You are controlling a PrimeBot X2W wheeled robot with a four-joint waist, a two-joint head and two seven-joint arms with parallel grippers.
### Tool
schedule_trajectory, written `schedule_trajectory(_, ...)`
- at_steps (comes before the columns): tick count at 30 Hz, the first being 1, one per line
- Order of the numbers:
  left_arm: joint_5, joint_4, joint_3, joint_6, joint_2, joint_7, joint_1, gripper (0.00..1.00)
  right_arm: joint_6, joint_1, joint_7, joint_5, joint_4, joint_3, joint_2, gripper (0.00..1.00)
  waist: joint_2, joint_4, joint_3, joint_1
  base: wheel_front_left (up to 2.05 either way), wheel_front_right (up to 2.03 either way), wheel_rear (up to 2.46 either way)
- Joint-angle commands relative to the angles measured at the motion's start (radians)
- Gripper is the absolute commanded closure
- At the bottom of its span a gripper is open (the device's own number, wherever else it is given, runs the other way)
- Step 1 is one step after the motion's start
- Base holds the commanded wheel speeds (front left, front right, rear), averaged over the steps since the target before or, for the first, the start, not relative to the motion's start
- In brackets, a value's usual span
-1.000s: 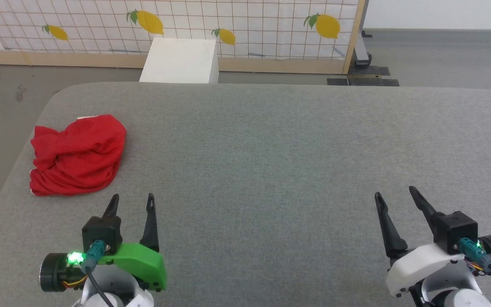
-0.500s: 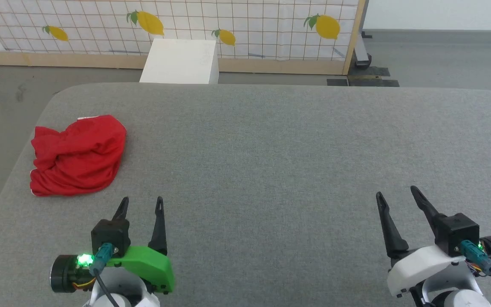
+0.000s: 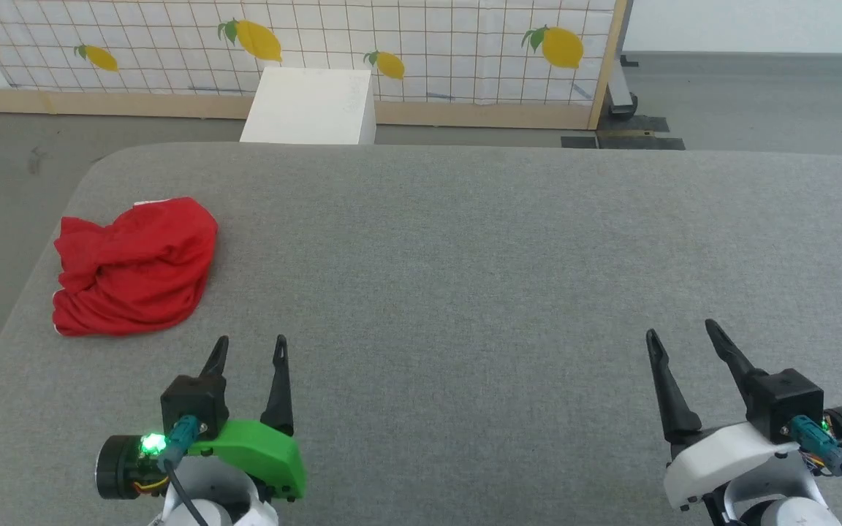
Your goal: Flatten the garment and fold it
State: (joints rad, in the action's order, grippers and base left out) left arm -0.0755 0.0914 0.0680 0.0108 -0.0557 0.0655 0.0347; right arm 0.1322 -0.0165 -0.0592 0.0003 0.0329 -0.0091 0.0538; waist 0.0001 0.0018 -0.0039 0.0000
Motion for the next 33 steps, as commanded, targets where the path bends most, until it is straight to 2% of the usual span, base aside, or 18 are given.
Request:
schedule_trajectory(1,-0.012,0.008,0.003,0.007,-0.004,0.012,0.021,0.0,0.0,0.006,-0.011,-0.003,0.004,-0.001,-0.001,0.0,-0.0001,0.001,0.0,0.0,0.0,0.0,0.0)
schedule_trajectory(33,-0.07,0.064,0.026,0.033,-0.026,0.077,0.032,0.0,-0.001,0.007,-0.073,-0.002,0.032,-0.007,-0.002,0.0,-0.0001,0.018,-0.001,0.0,0.0,0.0,0.0)
